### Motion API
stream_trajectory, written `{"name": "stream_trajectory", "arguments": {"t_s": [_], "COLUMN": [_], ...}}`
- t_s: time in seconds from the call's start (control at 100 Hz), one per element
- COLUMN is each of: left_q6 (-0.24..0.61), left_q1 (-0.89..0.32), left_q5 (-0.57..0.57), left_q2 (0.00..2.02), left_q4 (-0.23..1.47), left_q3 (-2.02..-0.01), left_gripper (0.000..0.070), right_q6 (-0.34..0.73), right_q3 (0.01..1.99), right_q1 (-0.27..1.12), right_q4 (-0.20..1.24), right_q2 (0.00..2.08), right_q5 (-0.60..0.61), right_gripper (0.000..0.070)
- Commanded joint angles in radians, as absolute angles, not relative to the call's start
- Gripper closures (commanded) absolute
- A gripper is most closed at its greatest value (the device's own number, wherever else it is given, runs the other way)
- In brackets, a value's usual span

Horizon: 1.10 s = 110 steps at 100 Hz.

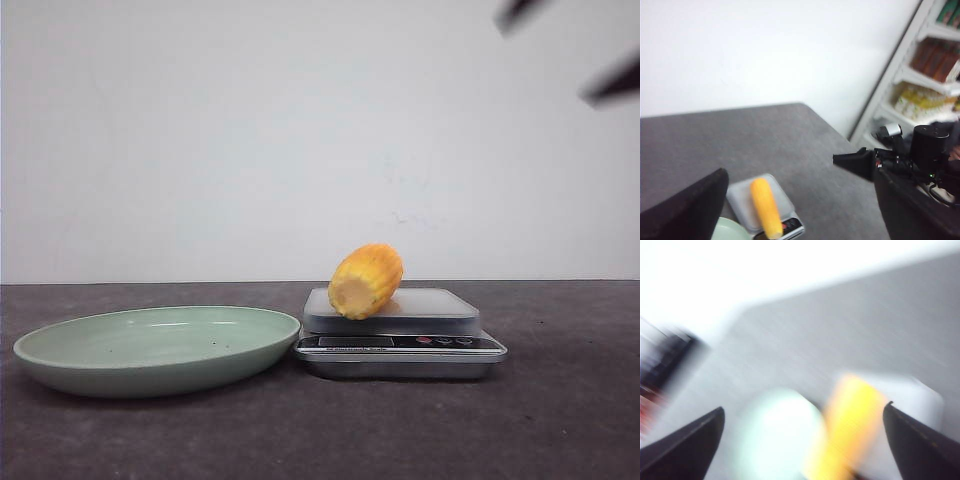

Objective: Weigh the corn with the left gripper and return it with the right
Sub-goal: 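Raise the left gripper away from the scale, then lower the right gripper over the corn on the scale and close it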

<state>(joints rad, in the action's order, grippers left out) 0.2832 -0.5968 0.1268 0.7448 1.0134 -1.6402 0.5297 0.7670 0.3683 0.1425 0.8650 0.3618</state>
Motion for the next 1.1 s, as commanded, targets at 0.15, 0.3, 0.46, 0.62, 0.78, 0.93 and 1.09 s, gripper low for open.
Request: {"name": "stream_trajectory", "arguments": {"t_s": [0.15,0.3,0.46,0.62,0.78,0.93,1.09], "left_q6": [0.268,0.269,0.269,0.27,0.27,0.27,0.27], "left_q1": [-0.603,-0.603,-0.603,-0.603,-0.603,-0.603,-0.603], "left_q5": [0.011,-0.006,0.0,0.0,0.0,0.0,-0.001], "left_q2": [0.665,0.645,0.645,0.645,0.645,0.645,0.645], "left_q4": [1.158,1.24,1.319,1.382,1.442,1.444,1.443], "left_q3": [-1.654,-1.654,-1.654,-1.654,-1.655,-1.654,-1.654], "left_gripper": [0.015,0.015,0.0149,0.0149,0.0149,0.0149,0.0149], "right_q6": [0.556,0.542,0.553,0.593,0.655,0.67,0.659], "right_q3": [0.946,1.08,1.208,1.284,1.292,1.292,1.292], "right_q1": [0.584,0.661,0.67,0.67,0.67,0.67,0.67], "right_q4": [0.279,0.378,0.444,0.501,0.553,0.62,0.638], "right_q2": [1.095,1.298,1.492,1.638,1.731,1.78,1.792], "right_q5": [0.152,0.017,0.007,0.001,-0.001,-0.002,-0.001], "right_gripper": [0.0092,0.0092,0.0094,0.011,0.0151,0.0173,0.0568]}}
